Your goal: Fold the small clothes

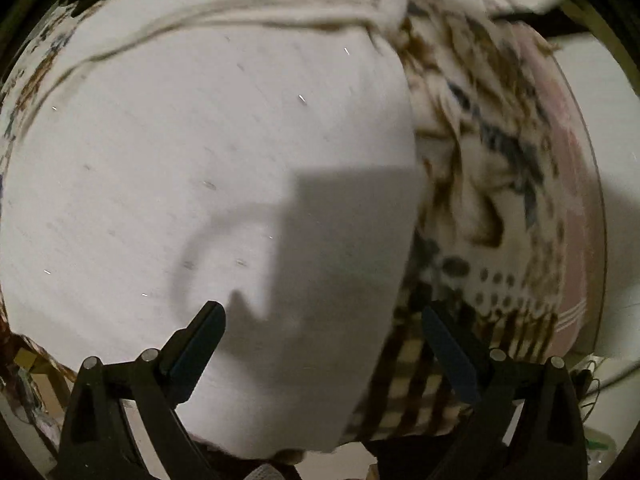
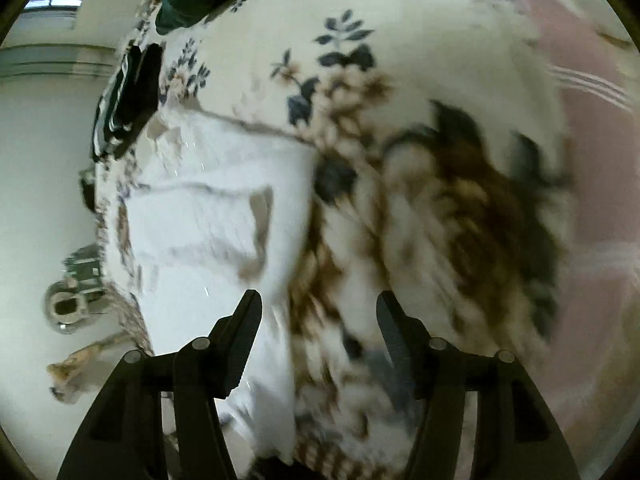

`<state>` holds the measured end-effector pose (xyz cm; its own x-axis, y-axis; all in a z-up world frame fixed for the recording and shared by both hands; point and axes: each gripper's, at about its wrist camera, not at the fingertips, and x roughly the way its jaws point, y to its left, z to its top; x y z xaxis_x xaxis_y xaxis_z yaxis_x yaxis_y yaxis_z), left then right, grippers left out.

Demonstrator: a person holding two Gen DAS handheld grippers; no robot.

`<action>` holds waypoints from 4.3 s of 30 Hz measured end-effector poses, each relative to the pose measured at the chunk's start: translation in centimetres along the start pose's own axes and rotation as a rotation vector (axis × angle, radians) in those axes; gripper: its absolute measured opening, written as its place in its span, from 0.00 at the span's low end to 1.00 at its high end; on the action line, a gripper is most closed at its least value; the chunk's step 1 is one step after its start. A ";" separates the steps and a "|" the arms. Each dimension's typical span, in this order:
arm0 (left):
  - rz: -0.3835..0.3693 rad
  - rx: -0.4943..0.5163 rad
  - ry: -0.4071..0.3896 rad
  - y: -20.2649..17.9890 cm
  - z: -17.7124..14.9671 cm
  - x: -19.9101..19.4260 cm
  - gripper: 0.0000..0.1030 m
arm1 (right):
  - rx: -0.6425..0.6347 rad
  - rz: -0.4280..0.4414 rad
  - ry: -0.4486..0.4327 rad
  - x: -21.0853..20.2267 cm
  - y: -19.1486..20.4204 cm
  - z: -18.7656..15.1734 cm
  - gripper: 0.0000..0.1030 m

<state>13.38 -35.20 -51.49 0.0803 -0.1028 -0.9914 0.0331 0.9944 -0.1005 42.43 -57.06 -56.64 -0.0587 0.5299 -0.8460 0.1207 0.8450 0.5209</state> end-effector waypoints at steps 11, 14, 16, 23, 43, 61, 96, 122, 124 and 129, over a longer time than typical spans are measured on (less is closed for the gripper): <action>0.107 0.032 -0.014 -3.2 0.5 4.1 0.97 | -0.001 0.160 0.078 10.3 0.4 7.2 0.73; 0.112 0.021 -0.037 -2.3 0.5 3.2 0.97 | -0.021 0.107 0.059 9.6 1.1 6.5 0.73; 0.116 -0.007 -0.060 -1.2 0.9 2.2 0.97 | -0.054 -0.001 -0.031 7.6 1.9 5.7 0.73; 0.148 -0.133 -0.112 2.8 3.2 -0.7 0.97 | -0.085 0.015 -0.043 6.0 5.5 2.5 0.73; -0.307 -0.764 -0.262 16.1 17.8 3.5 0.96 | -0.031 -0.016 -0.150 6.9 7.9 2.7 0.05; -0.354 -0.820 -0.376 16.8 17.2 1.7 0.30 | 0.008 0.027 -0.224 6.0 8.7 3.4 0.05; -0.171 -0.667 -0.297 17.2 11.7 -0.9 0.68 | 0.023 -0.030 -0.111 6.5 3.9 3.6 0.54; 0.047 -0.088 -0.196 0.9 -2.4 -1.0 0.08 | 0.063 0.149 0.053 12.3 4.9 5.9 0.17; 0.042 -0.120 -0.235 2.0 -2.6 -2.9 0.08 | 0.057 0.134 0.027 11.1 6.1 5.5 0.15; -0.022 -0.260 -0.301 7.8 -2.1 -8.1 0.08 | -0.004 0.073 -0.027 6.9 11.6 4.7 0.14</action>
<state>10.85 -26.54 -44.38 0.3722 -0.0886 -0.9239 -0.2117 0.9611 -0.1774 48.12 -43.98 -56.96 -0.0234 0.5884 -0.8082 0.1203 0.8042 0.5820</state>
